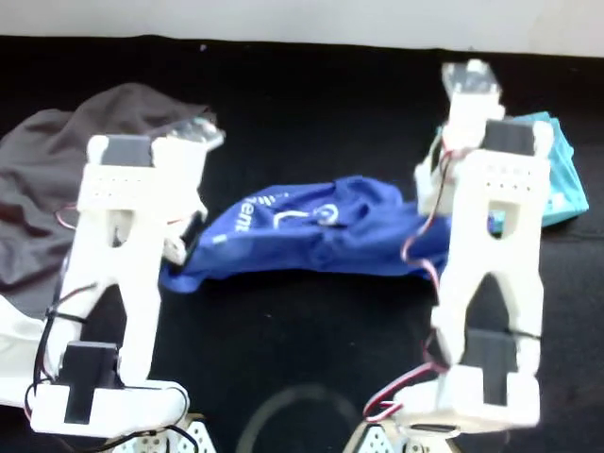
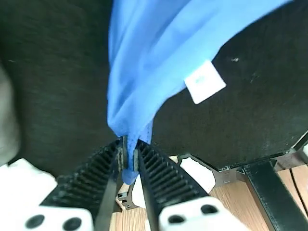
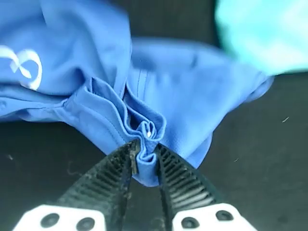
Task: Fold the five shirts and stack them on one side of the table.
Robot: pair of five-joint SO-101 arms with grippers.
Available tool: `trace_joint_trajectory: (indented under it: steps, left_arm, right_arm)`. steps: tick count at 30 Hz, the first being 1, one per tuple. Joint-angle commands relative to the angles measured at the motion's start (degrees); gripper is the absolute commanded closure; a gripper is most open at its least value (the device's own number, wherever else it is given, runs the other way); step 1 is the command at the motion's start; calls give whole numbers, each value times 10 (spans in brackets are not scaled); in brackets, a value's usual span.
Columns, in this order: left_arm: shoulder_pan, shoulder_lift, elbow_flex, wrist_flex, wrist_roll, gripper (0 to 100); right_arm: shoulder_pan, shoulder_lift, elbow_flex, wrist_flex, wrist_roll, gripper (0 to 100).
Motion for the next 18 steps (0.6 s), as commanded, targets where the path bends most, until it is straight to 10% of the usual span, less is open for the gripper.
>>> trace_joint_trajectory:
  steps: [1, 18]
  left_arm:
    - [11, -73, 104, -69, -4, 992]
    - [8, -305, 329, -134, -78, 992]
  right_arm:
    - [6, -105, 201, -48, 36, 992]
    - [47, -362, 342, -20, 187, 772]
